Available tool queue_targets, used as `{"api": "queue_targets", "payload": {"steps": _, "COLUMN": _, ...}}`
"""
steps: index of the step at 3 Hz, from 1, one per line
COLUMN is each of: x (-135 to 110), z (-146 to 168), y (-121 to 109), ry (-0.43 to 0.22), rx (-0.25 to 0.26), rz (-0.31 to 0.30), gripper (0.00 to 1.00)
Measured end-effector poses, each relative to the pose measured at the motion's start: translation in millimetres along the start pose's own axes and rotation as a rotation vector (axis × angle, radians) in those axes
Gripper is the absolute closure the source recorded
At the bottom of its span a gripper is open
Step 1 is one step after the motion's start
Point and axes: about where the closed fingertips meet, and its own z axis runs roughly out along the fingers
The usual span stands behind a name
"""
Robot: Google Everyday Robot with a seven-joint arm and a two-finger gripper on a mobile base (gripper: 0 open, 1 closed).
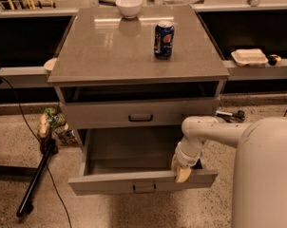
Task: Open middle drawer
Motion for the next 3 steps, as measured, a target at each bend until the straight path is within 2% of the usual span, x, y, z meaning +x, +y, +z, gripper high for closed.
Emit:
{"api": "queue_targets", "payload": {"steps": 1, "x": -0.5, "z": 0.5, "y": -0.1, "ry": 0.0, "rx": 0.0, "rz": 0.0, "gripper": 1.0}}
{"api": "queue_targets", "payload": {"steps": 2, "x": -0.5, "z": 0.5, "y": -0.1, "ry": 0.0, "rx": 0.0, "rz": 0.0, "gripper": 0.81}}
{"api": "queue_targets", "payload": {"steps": 3, "x": -0.5, "z": 0.5, "y": -0.1, "ry": 0.0, "rx": 0.0, "rz": 0.0, "gripper": 0.58}}
